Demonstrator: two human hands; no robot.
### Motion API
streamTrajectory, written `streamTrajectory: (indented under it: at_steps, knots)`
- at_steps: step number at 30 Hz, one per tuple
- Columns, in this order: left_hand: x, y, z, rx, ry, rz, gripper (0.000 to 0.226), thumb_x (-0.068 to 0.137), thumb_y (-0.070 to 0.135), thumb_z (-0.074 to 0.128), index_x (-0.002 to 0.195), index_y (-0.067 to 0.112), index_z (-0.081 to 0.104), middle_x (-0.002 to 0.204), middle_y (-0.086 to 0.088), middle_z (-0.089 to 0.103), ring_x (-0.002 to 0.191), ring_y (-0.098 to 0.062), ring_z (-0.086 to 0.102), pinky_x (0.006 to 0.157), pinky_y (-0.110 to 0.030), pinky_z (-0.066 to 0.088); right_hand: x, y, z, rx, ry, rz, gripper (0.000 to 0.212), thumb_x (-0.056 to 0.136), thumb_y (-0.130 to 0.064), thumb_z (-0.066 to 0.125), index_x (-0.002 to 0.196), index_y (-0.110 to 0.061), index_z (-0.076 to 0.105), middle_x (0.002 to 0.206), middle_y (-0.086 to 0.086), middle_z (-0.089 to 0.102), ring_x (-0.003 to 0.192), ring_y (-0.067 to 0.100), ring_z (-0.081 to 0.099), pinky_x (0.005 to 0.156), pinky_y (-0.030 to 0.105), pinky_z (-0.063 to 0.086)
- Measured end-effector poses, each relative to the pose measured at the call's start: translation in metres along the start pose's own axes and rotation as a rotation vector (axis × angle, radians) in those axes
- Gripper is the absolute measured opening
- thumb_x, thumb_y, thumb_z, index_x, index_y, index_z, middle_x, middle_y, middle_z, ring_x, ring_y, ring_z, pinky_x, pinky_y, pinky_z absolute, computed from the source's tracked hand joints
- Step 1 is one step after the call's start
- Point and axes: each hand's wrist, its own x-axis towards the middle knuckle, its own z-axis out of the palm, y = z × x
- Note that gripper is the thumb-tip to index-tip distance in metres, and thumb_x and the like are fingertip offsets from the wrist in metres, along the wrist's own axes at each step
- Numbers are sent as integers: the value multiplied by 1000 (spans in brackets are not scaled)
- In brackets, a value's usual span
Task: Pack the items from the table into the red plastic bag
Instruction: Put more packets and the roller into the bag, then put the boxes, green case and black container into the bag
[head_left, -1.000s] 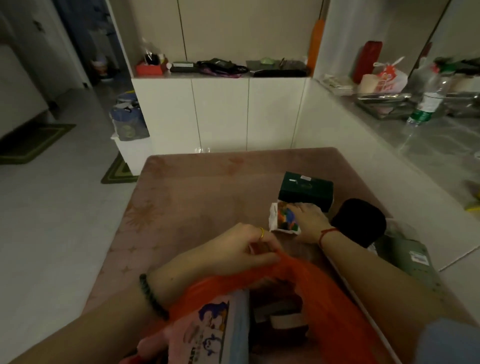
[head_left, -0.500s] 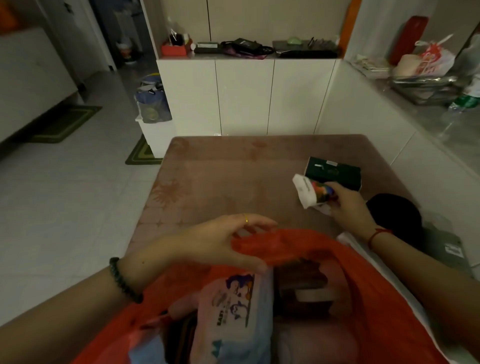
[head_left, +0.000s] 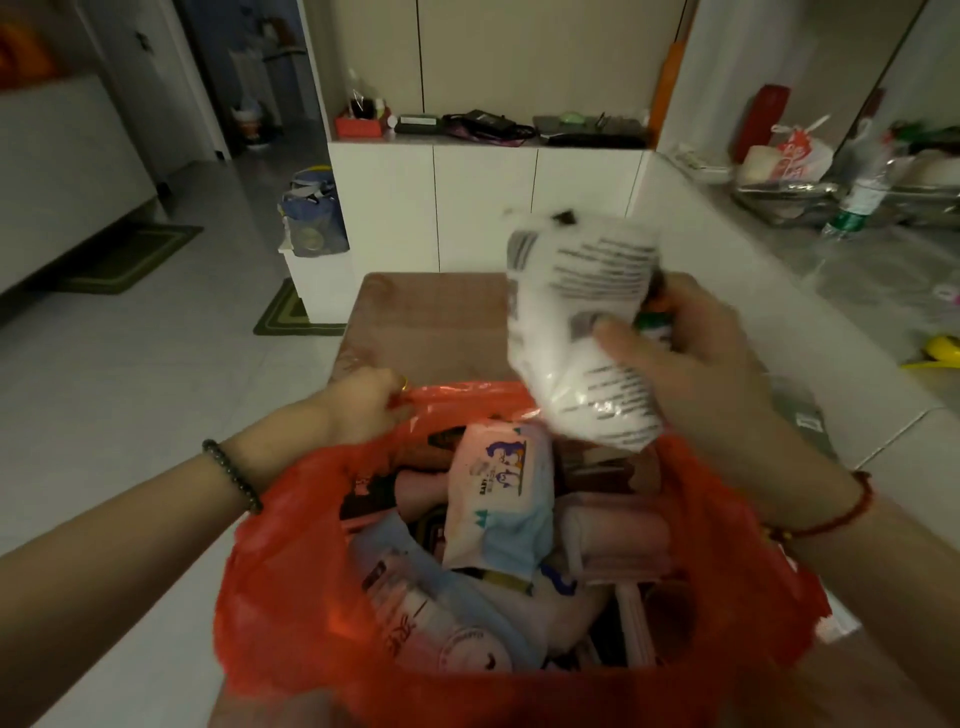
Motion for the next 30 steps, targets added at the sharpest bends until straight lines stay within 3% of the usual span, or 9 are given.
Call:
streamTrajectory:
  at_steps: [3, 6, 9, 11, 14, 18, 21, 25, 30]
  knots:
    - [-5, 2, -15, -190, 175, -25, 18, 90, 19, 55, 90, 2, 62, 86, -12, 64, 77, -21, 57, 71, -27, 45, -27, 22, 39, 172, -132, 347, 21, 83, -2, 58, 86, -22, 65, 75, -4, 73, 72, 10, 70, 65, 27, 57]
    - [-10, 7, -23, -360, 212, -2, 19, 89, 20, 57, 90, 4, 68, 86, -6, 66, 73, -14, 60, 66, -20, 45, -35, 53, 81, -14, -58, 517, 24, 83, -3, 59, 105, -14, 63, 88, 1, 67, 81, 15, 66, 70, 23, 53]
    - [-8, 7, -23, -384, 237, 5, 17, 87, 21, 60, 81, 8, 68, 78, -6, 67, 68, -14, 59, 67, -22, 47, -33, 80, 122, -159, 116, 485, 38, 82, -5, 58, 115, -21, 51, 98, -2, 56, 98, 21, 60, 82, 30, 50]
    - [-6, 6, -24, -432, 235, 16, 19, 86, 19, 61, 68, 16, 63, 67, 1, 62, 60, -8, 55, 60, -18, 44, -29, 88, 141, -239, 137, 458, 34, 83, -8, 55, 110, -28, 48, 93, -1, 59, 91, 23, 59, 74, 31, 48]
    - [-2, 4, -26, -503, 205, 37, 21, 85, 17, 62, 64, 20, 61, 65, 4, 62, 58, -8, 58, 59, -19, 45, -28, 103, 162, -619, 13, 309, 27, 85, -15, 51, 110, -27, 49, 93, 3, 66, 86, 25, 61, 69, 33, 43]
    - [1, 2, -22, -580, 143, 53, 10, 85, 17, 62, 77, 13, 66, 76, -6, 70, 66, -15, 66, 60, -18, 54, -30, 129, 180, -1220, -238, 121, 40, 67, -27, 73, 104, -22, 60, 88, 10, 69, 79, 27, 66, 66, 38, 51]
    - [4, 3, -14, -565, 106, 115, 12, 85, 19, 62, 74, 20, 65, 75, 0, 68, 66, -8, 63, 64, -16, 51, -32, 135, 178, -1086, -573, 209, 44, 88, -27, 50, 130, -14, 42, 127, 21, 50, 116, 37, 48, 95, 47, 40]
    - [10, 8, -10, -555, 83, 159, 23, 86, 24, 61, 63, 26, 62, 49, 17, 57, 45, 5, 50, 53, -10, 40, -11, 87, 120, -563, -709, 83, 34, 88, -21, 57, 121, -14, 57, 121, 9, 61, 109, 21, 58, 90, 27, 47]
    - [27, 14, -13, -543, 1, 184, 13, 85, 27, 61, 76, 23, 69, 75, 1, 71, 66, -7, 66, 69, -23, 53, 48, 51, -2, -382, -335, 134, 20, 85, -20, 63, 102, -30, 62, 94, -4, 69, 82, 14, 68, 81, 33, 56]
